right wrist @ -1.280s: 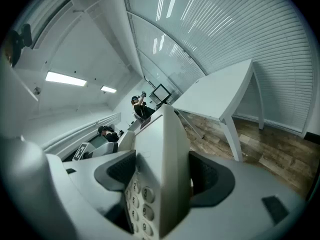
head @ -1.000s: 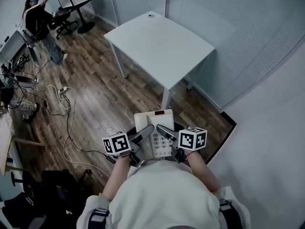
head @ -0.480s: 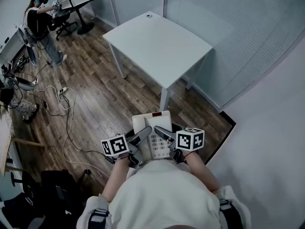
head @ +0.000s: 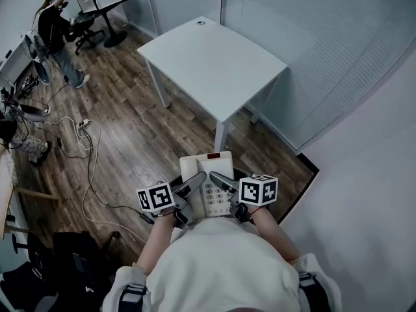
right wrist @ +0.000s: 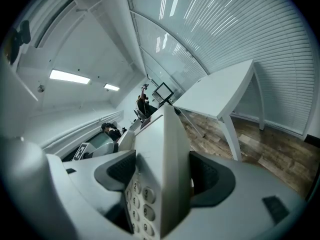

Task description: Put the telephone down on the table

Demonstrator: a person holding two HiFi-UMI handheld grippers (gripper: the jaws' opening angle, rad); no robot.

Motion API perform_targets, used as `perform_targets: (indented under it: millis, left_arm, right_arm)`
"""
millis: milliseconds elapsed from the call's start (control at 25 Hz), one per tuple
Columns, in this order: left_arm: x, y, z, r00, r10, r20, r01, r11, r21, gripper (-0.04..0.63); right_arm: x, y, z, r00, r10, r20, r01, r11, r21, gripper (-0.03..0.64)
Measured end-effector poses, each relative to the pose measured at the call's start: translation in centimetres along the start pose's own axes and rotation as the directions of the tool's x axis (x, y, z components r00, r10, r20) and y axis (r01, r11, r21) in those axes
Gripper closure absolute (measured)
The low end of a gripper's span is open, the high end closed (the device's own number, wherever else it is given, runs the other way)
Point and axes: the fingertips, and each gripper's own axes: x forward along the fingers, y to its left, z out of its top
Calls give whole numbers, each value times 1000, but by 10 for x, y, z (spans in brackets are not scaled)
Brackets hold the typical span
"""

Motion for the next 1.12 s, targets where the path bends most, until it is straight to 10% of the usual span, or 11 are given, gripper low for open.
perform_targets:
  millis: [1120]
  left_arm:
    - [28,18,29,1000,-16,-23,16,1000,-13,172]
  right_arm:
    - [24,-23,28,999,-29,13,29,999,16,276]
